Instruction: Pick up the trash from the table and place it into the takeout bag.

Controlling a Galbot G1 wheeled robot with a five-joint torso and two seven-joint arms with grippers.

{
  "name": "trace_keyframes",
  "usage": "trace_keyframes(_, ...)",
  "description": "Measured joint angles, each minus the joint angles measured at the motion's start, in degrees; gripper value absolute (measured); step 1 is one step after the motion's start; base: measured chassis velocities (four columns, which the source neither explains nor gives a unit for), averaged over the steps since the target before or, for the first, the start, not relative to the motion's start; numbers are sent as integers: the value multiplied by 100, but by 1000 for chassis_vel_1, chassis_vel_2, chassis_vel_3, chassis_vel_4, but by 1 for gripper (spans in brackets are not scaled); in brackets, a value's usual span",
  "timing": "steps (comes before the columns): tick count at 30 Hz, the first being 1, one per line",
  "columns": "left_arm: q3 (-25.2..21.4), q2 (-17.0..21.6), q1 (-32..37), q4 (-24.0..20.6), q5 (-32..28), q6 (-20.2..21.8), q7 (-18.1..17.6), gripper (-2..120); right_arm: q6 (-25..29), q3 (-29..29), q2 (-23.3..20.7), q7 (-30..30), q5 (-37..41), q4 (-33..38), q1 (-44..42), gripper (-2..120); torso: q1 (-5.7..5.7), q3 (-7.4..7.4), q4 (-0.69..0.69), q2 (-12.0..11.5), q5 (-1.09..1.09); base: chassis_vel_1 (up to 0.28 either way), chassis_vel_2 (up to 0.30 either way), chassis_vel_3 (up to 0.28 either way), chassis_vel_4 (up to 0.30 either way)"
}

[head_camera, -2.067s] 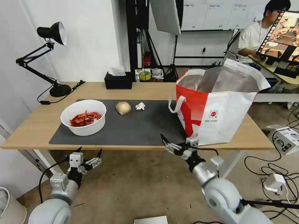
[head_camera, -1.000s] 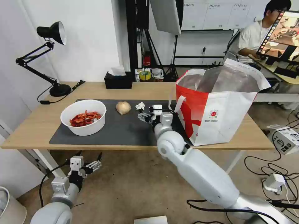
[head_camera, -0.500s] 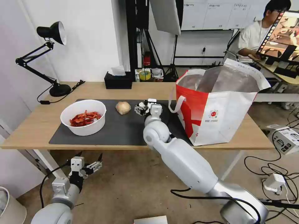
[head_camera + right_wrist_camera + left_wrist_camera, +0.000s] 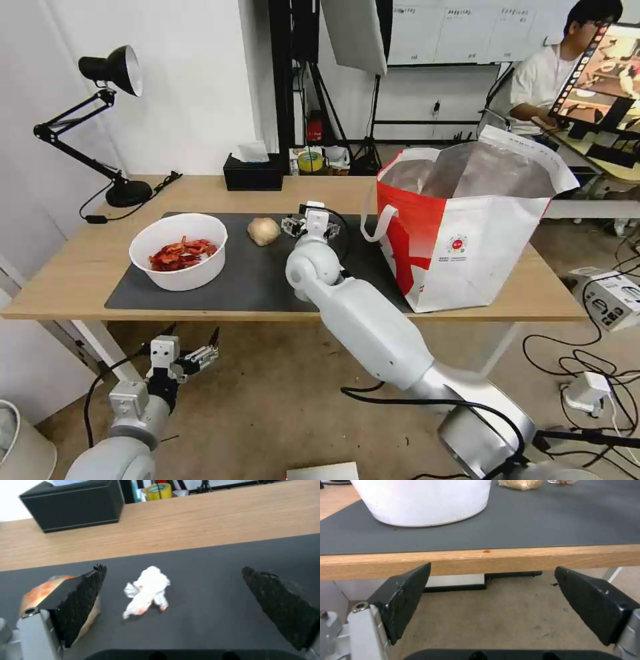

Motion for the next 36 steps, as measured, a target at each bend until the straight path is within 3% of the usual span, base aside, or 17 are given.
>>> trace_keyframes(12,34,-59,19,-40,65,-14,9,100,-12,48,-15,-179,48,-418,211,100,0,0,0,0,1,0,0,0,0)
trace_keyframes(26,79,-135,-19,-66,146,-39,14,100,-277,-126,-23,-1139,157,-1028,621,100,0,0,0,0,0,0,0,0,0)
trace_keyframes(36,71,-211,22,-86,203,-102,21,100,-416,-284,-26,-1405,132,-1307,740,100,0,0,0,0,1,0,0,0,0)
